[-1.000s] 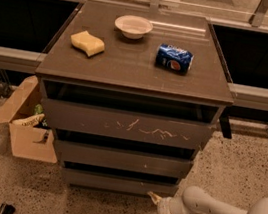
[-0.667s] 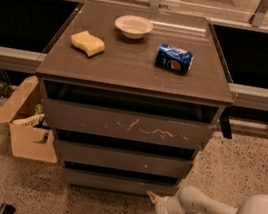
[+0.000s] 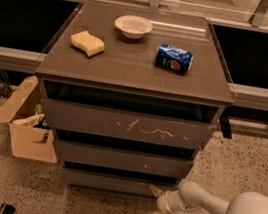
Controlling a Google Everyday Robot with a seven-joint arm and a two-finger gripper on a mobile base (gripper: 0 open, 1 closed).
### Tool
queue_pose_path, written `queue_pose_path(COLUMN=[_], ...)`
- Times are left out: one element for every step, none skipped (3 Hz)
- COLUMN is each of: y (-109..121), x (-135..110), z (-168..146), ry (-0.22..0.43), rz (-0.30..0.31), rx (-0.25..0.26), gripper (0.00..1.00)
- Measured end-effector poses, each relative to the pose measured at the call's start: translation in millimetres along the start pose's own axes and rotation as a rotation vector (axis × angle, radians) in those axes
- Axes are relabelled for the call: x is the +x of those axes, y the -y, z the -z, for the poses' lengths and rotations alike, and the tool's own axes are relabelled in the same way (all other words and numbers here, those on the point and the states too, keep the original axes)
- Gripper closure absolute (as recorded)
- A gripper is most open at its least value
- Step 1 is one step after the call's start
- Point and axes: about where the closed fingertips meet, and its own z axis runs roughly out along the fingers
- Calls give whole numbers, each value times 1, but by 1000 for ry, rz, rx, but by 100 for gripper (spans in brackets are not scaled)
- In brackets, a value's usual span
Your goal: Open bottom drawer
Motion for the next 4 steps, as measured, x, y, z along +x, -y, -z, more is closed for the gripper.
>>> queue_pose_path(y=[5, 19, 35, 49], x=[1, 2, 2, 3], z=[4, 8, 3, -7], ry=[-9, -13, -10, -9], rz=[8, 30, 52, 62], rx=[37, 71, 85, 74], gripper=[0, 0, 0, 0])
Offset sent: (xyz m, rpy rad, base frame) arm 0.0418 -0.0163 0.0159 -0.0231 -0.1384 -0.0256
